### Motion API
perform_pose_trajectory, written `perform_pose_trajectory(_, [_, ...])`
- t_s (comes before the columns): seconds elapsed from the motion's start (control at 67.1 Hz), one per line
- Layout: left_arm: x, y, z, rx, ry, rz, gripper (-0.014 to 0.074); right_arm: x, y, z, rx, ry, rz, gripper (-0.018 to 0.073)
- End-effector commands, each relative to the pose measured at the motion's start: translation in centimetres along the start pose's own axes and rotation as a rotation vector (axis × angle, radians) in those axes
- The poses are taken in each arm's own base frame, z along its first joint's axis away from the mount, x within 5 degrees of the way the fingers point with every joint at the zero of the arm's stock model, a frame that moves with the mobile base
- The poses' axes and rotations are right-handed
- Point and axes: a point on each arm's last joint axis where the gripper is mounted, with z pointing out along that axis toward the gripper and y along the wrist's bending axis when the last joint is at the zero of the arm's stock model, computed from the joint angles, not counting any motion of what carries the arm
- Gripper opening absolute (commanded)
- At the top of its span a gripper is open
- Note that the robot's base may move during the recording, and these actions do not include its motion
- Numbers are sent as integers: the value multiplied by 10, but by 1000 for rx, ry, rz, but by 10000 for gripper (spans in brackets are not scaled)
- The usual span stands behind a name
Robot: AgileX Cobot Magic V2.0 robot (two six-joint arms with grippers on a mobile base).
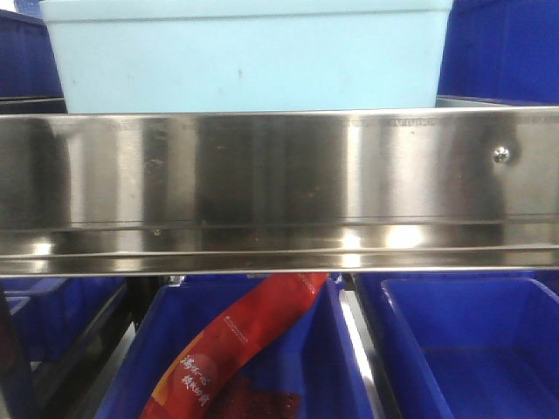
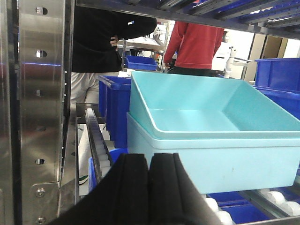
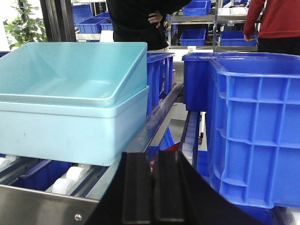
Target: Move two blue bins to right shelf middle
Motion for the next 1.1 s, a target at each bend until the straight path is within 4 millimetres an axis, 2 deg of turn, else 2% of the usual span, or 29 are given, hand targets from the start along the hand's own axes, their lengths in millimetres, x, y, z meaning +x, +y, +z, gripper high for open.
perform_pose_trajectory(0.0, [-2, 0, -1, 3, -27, -5, -111, -2, 0, -1, 7, -30, -17, -162])
perform_pose_trajectory(0.194, [0, 0, -1, 5, -23, -4, -111, -2, 0, -1, 7, -30, -17, -162])
perform_pose_trajectory(0.283, [1, 0, -1, -22, -18, 74, -111, -2, 0, -1, 7, -30, -17, -162])
perform_pose_trajectory(0.388, [12, 1, 4, -93, -2, 150, -111, -2, 0, -1, 7, -30, -17, -162])
perform_pose_trajectory(0.537, [46, 9, 10, -207, -10, 155, -111, -3, 0, -1, 7, -32, -17, -162])
perform_pose_trajectory(0.641, [82, 15, 17, -222, 36, 151, -111, -3, 0, -1, 7, -32, -17, -162])
perform_pose_trajectory(0.79, [120, 21, 21, -223, 64, 143, -111, -3, 0, -1, 7, -34, -17, -162])
perform_pose_trajectory(0.82, [116, 21, 22, -220, 24, 148, -111, -3, 0, -1, 7, -34, -17, -162])
perform_pose_trajectory(0.879, [122, 21, 21, -225, 89, 140, -111, -3, 0, -1, 7, -34, -17, -162])
perform_pose_trajectory(1.088, [122, 21, 21, -224, 84, 141, -111, -3, 0, -1, 7, -34, -17, -162])
